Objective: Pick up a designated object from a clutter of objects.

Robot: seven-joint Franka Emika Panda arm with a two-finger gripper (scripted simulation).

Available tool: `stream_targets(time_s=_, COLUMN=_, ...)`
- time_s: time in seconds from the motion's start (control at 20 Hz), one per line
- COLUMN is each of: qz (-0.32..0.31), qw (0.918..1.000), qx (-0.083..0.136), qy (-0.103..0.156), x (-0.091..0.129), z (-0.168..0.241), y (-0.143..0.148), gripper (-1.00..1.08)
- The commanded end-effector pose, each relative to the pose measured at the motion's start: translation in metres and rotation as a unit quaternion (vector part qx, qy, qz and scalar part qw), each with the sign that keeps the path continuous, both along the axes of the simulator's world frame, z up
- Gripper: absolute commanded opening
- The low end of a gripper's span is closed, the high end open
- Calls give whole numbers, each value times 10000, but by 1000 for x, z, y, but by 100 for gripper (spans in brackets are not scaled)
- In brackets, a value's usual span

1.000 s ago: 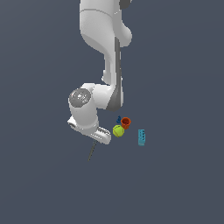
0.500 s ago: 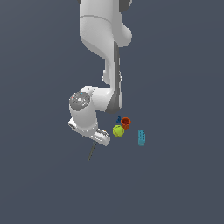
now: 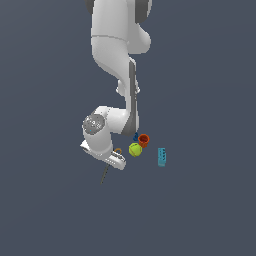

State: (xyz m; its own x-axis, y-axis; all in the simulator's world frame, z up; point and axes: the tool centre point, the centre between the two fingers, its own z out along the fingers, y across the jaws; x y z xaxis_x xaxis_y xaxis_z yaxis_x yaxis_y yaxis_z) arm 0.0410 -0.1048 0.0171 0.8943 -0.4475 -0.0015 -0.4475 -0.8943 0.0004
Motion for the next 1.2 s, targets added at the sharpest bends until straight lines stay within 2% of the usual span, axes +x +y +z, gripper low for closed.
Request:
stream_targets(time_s=0.0, qz=-1, qw=10000, qx=-1, qy=-6, x=1, z=-7, y=0, gripper=100)
stream_targets(time_s=0.15, qz=-1, qw=10000, qx=-1, qy=-6, x=1, z=-9, y=0, gripper=100)
stream_targets(time_s=0.2, qz=-1, qw=10000, qx=-1, qy=-6, x=1, z=-9, y=0, gripper=-100)
stream_targets(time_s=0.8, qz=-2, qw=10000, qx=0, qy=-4, x=0, z=-7, y=0, gripper=-100)
stream_targets(time_s=1.15, qz=-2, qw=10000, qx=0, qy=-4, x=-2, z=13, y=2, gripper=-100)
